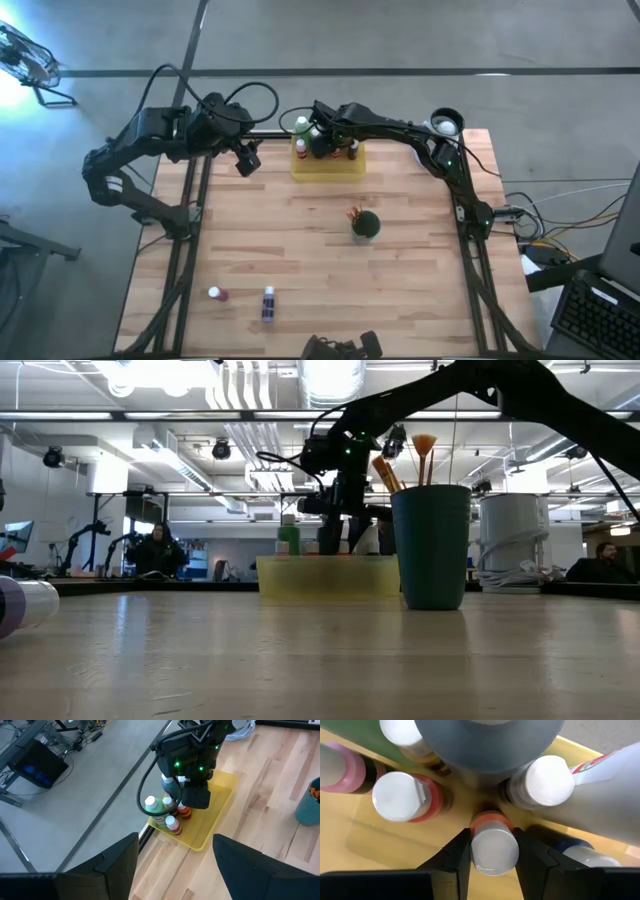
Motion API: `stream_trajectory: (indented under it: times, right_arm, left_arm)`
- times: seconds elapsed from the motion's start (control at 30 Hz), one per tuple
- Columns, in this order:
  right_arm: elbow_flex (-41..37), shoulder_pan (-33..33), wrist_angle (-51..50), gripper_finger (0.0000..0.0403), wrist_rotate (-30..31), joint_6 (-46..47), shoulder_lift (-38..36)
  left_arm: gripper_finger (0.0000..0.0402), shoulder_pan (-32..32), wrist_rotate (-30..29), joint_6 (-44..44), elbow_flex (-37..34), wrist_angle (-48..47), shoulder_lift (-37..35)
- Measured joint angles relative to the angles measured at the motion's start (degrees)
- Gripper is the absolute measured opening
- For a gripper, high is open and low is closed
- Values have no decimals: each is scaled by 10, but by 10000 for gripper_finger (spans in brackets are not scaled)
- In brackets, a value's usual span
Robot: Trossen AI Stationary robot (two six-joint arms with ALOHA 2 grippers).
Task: Pick & Place Paint Supplies
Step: Put the orange paint bottle into the yellow bin, then put the dark pink paint bottle into the yellow bin
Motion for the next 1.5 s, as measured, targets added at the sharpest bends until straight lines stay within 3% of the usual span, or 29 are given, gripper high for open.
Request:
stream_trajectory:
  times: [0.53, 0.83, 1.2, 1.5]
  right_arm:
    - [0, 0, -4, 111, 2, -6, 0]
    - [-1, 0, -8, 174, 19, -5, 2]
    - [-2, 1, 2, 152, 29, -16, 3]
    - [-1, 1, 3, 211, 33, -25, 3]
  left_arm:
    - [259, 0, 0, 0, 0, 0, 0]
    - [259, 0, 0, 0, 0, 0, 0]
    - [259, 0, 0, 0, 0, 0, 0]
    - [259, 0, 0, 0, 0, 0, 0]
